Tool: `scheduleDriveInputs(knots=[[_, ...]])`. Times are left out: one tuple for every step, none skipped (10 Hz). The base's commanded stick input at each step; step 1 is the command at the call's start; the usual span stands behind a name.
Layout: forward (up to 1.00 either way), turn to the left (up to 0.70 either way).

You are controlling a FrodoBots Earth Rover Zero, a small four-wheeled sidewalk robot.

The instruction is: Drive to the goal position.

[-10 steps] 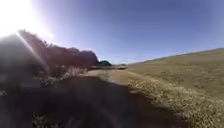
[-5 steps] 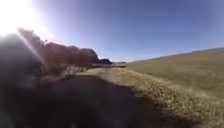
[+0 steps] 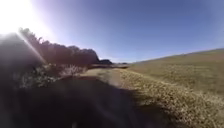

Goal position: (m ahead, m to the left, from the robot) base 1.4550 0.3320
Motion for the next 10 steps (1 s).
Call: scheduleDriveInputs(knots=[[0.70,-0.35],[0.70,-0.35],[0.70,-0.35],[0.70,-0.20],[0.70,0.00],[0.70,0.00],[0.70,0.00],[0.70,0.00],[0.70,0.00],[0.70,0.00]])
